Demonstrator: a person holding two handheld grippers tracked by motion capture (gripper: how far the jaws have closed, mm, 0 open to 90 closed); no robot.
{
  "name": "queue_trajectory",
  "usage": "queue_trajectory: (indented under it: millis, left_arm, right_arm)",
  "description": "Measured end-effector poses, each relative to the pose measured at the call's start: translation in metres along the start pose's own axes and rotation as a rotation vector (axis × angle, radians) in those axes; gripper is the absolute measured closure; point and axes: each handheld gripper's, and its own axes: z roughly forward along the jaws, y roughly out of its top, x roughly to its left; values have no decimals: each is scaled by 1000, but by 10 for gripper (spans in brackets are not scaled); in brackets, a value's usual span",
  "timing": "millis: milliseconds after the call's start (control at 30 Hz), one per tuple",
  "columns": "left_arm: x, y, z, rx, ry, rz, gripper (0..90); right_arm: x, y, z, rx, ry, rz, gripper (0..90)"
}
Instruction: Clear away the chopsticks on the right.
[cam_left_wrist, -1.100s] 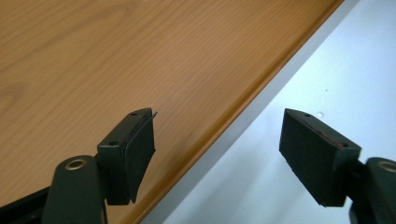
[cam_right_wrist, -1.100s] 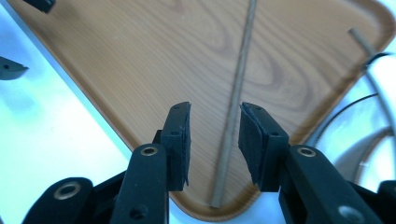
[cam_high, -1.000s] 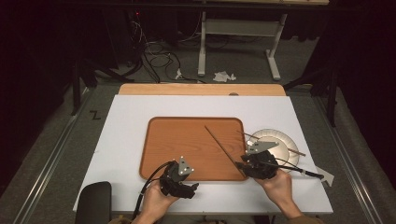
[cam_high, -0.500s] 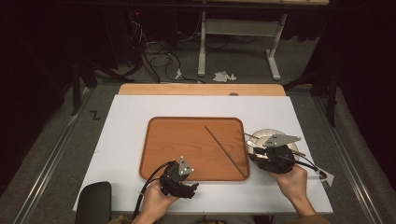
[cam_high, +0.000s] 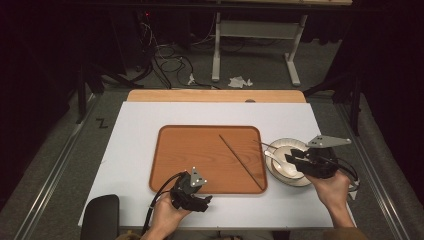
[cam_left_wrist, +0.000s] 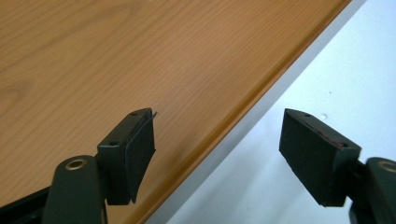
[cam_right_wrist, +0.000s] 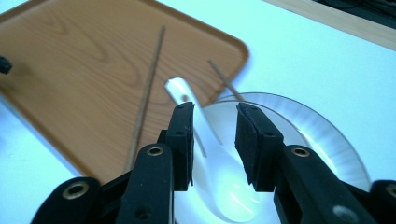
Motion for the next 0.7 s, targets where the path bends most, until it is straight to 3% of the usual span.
queue_trajectory:
  millis: [300,700]
  left_arm:
    - [0,0,0,0,1,-2,267]
    - [0,0,1,6,3,-1,267]
  right_arm:
    - [-32,-11,-4,11,-36,56,683]
    - [-61,-27,-1,25,-82,123,678]
